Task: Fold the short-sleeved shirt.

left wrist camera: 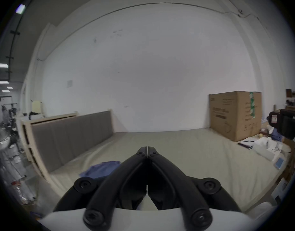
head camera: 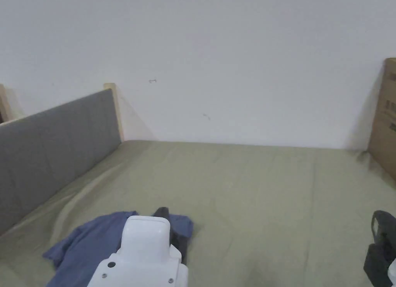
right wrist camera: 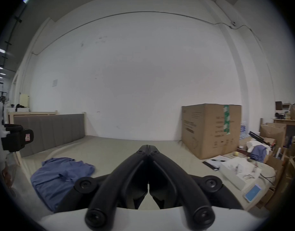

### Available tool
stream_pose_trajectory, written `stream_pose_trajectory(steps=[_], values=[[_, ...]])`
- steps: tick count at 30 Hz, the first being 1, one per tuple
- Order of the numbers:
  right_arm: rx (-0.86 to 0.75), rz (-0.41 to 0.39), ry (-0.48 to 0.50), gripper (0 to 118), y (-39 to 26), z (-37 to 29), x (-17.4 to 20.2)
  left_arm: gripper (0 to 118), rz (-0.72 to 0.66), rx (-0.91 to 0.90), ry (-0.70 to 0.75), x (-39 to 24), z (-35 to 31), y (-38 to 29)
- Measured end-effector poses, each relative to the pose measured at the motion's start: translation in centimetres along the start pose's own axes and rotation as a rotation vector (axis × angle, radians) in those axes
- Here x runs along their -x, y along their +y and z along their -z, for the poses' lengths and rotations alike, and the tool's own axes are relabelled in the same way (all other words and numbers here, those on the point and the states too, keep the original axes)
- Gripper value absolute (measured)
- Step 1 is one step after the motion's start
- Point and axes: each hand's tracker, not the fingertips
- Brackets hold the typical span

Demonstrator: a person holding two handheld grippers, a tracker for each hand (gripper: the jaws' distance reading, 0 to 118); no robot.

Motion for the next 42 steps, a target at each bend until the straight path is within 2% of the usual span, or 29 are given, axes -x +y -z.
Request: stream_pose_trajectory(steps=[4,6,8,12,16,20,22,24,26,27,28,29,30,31,32,33,37,39,41,42], values=[[0.045,0.054,0.222,0,0.6,1.7,5.5,0,0.110,-0.009,0.203,5.4,-1.9,0.4],[0.069,0.014,0.310,0,0.8,2.3,7.7,0,0.116,0.009,0.254,7.1,-2.7,0.5],[0.050,-0.009,0.345,0,0.8,2.4,9.1,0,0.091,0.024,0.272,8.3,-3.0,0.1],[0.070,0.006,0.390,0,0.6,3.3,9.8,0,0.030,0.066,0.296,8.8,-2.7,-1.1],[0.096,0.002,0.387,0,0.3,4.5,9.3,0,-0.047,0.104,0.268,9.8,-0.6,-1.1],[0.160,0.060,0.424,0,0.1,6.0,8.1,0,-0.109,0.297,0.127,12.8,7.6,-0.3],[0.186,0.062,0.428,0,-0.1,6.9,7.8,0,-0.170,0.496,-0.027,14.7,14.0,-1.3],[0.222,0.054,0.405,0,-0.8,8.2,7.6,0,-0.165,0.772,-0.081,15.4,20.8,-3.6],[0.254,0.057,0.388,0,-1.8,9.5,7.3,0,-0.164,0.895,-0.129,15.3,26.4,-7.2],[0.278,0.069,0.385,0,-2.1,10.1,7.0,3,-0.146,0.943,-0.112,15.2,28.5,-8.6],[0.309,0.081,0.381,0,-2.4,10.8,6.8,22,-0.134,0.985,-0.115,15.1,30.7,-10.2],[0.334,0.089,0.377,0,-2.7,11.4,6.6,72,-0.139,1.012,-0.108,15.2,32.8,-11.8],[0.352,0.092,0.371,0,-3.0,11.8,6.3,107,-0.141,1.048,-0.104,15.2,34.2,-12.9],[0.369,0.092,0.362,0,-3.4,12.4,6.1,117,-0.148,1.091,-0.098,14.7,35.4,-14.2],[0.386,0.087,0.352,0,-3.7,12.8,5.8,112,-0.148,1.107,-0.091,14.7,36.7,-15.6],[0.400,0.082,0.343,0,-4.0,13.2,5.7,112,-0.158,1.072,-0.101,14.6,37.3,-16.2],[0.453,0.070,0.320,0,-5.7,14.6,4.8,113,-0.225,1.217,-0.119,14.0,39.9,-20.3],[0.482,0.054,0.316,0,-6.3,15.1,4.6,115,-0.209,1.306,-0.140,14.2,40.7,-22.7],[0.497,0.052,0.318,0,-6.8,15.4,4.6,118,-0.145,1.254,-0.194,13.9,40.2,-23.1],[0.499,0.054,0.318,0,-7.0,15.5,4.6,118,-0.149,1.250,-0.163,13.6,39.9,-22.9]])
